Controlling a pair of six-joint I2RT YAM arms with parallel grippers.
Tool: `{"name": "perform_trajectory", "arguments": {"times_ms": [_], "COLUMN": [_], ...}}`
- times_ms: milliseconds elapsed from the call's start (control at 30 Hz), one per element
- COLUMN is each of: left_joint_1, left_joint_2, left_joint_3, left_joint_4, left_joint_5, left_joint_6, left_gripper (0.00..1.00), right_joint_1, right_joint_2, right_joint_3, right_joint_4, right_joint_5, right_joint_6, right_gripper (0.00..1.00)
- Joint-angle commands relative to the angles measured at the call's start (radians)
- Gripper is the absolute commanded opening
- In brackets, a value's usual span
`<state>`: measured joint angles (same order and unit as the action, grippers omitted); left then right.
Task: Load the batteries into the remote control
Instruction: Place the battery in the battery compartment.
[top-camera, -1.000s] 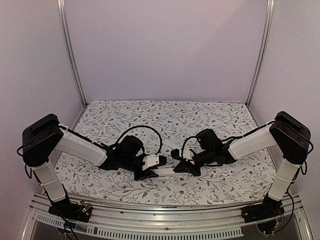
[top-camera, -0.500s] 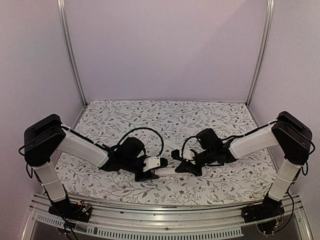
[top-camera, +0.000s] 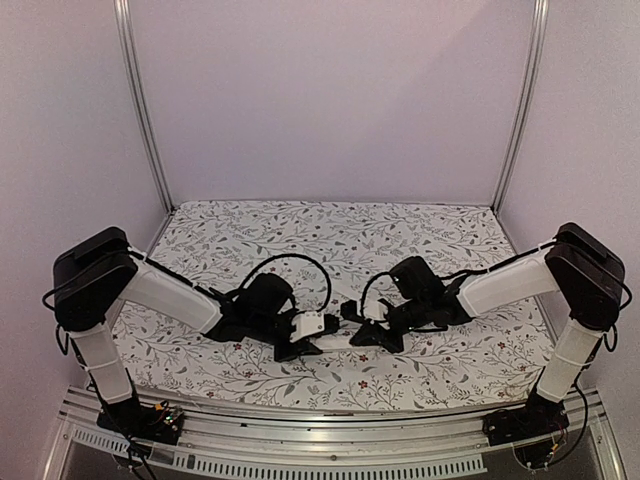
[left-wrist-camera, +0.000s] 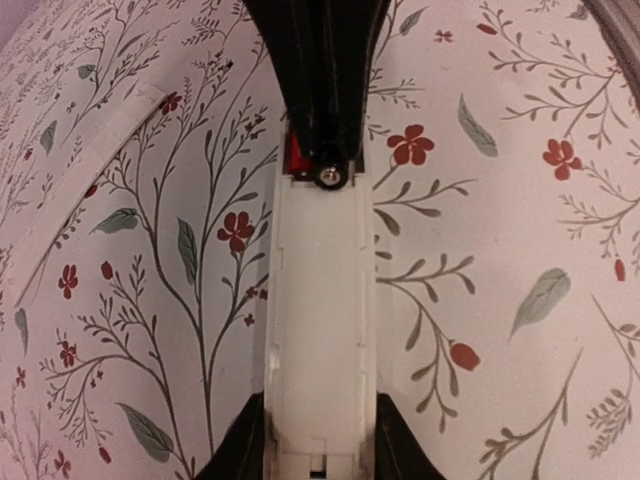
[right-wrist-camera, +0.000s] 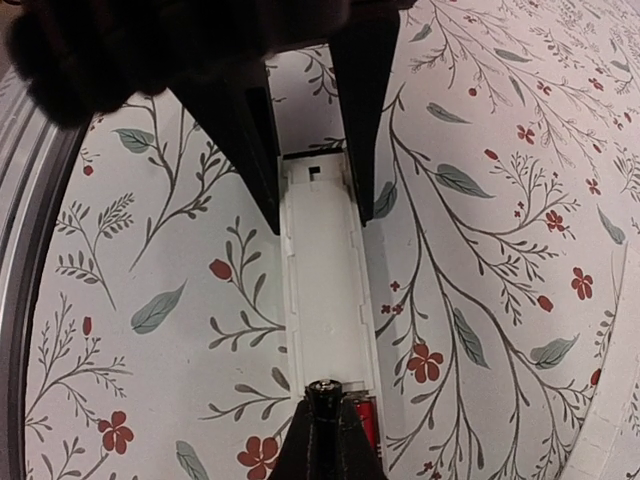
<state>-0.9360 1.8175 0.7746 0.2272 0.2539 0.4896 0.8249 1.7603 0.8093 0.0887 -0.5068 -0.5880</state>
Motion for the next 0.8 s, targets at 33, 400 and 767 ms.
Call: {"name": "perform_trajectory", "arguments": {"times_ms": [33, 400, 767], "left_joint_1": [-0.01, -0.008, -0.008], "left_joint_2": [-0.023, -0.075, -0.058], "left_joint_3": [-0.032, -0.031, -0.015], "left_joint_4": [-0.059, -0.103, -0.114], "left_joint_5": [-0.051, -0.041, -0.05], "left_joint_6": [0.005, -0.022, -0.012], "left_gripper": [0.0, 0.0, 0.0], "right_joint_1": [0.014, 0.031, 0.042], "right_joint_2": [-0.001, 0.042, 0.051], "right_joint_3": [0.022, 0.073, 0.096], "right_joint_4": [-0.087, -0.158, -0.202], "right_joint_5": [0.038, 0.067, 0.073], "right_joint_6": [-0.006, -0.028, -0.053], "right_gripper": [0.03, 0.04, 0.17]}}
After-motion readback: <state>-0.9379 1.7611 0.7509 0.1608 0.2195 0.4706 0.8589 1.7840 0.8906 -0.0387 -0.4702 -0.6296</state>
